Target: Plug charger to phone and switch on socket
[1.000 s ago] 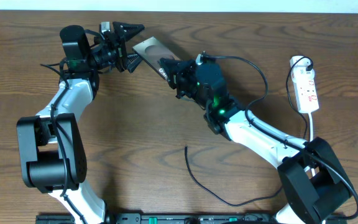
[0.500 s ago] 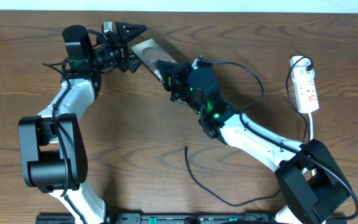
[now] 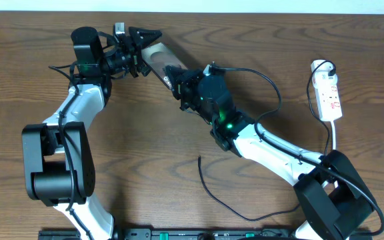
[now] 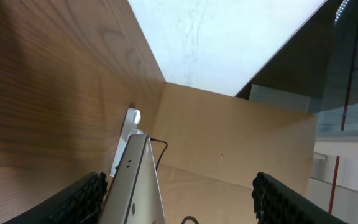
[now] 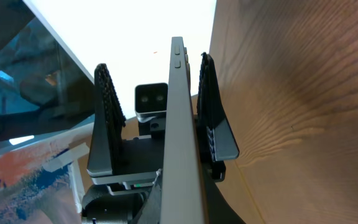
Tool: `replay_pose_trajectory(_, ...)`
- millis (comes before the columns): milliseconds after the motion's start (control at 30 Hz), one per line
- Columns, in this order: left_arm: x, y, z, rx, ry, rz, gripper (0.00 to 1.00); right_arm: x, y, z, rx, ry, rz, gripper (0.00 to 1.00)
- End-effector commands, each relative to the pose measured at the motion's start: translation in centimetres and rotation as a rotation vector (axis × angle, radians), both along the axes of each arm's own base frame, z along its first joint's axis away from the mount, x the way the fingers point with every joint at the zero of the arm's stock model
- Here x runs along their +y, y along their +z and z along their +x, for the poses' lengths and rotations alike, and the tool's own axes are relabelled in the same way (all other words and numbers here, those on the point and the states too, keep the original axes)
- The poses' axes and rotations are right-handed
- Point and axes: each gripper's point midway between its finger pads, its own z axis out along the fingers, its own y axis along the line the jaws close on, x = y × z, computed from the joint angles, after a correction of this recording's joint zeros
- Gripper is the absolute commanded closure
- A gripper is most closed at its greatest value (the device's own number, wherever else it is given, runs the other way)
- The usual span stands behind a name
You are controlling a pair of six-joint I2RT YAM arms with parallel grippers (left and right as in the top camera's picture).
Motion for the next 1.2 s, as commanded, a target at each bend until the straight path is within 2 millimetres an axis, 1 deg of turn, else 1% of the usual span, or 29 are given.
replay_pose_trajectory(0, 0.06, 0.72, 0.06, -0.042, 0.002, 0.015, 0.24, 0.37, 1.21, 0.08, -0.022, -0.008, 0.025, 0.98)
replay_pose_trajectory(67, 0.04, 0.72, 0.05, -0.042, 0.001, 0.015, 0.24, 0.37, 1.2, 0.08, -0.022, -0.008, 0.025, 0.99)
replay_pose_trajectory(167, 0.04, 0.72, 0.05, -0.042, 0.001, 0.015, 0.27, 0.53, 1.2, -0.06, -0.022, -0.007, 0.024, 0.99)
replay_pose_trajectory(433, 0.04, 0.73, 0.05, -0.043, 0.001, 0.015, 0.27, 0.39, 1.35, 0.07, -0.032, -0.044, 0.023, 0.99)
replay_pose_trajectory(667, -0.73, 0.72, -0.15, -0.058, -0.017, 0.024, 0.27, 0.7, 1.39, -0.19, -0.035, -0.038, 0.023, 0.99)
replay_pose_trajectory(733, -0.74, 0.72, -0.16, -0.058, -0.017, 0.024, 0.3, 0.7, 1.38, -0.19, -0.038, -0.037, 0.018, 0.99)
replay_pose_trajectory(867, -0.74, 0.72, -0.16, -0.058, -0.017, 0.024, 0.32, 0.72, 1.39, -0.21, -0.038, -0.036, 0.018, 0.99)
replay_pose_trajectory(967, -0.72, 0.72, -0.15, -0.058, -0.017, 0.024, 0.37, 0.86, 1.38, -0.34, -0.038, -0.033, 0.018, 0.99)
replay_pose_trajectory(1067, -0.74, 0.72, -0.16, -0.058, -0.017, 0.024, 0.4, 0.92, 1.38, -0.4, -0.039, -0.034, 0.017, 0.99)
replay_pose_trajectory(1167, -0.74, 0.72, -0.16, -0.058, -0.017, 0.024, 0.48, 0.92, 1.38, -0.4, -0.038, -0.034, 0.017, 0.99)
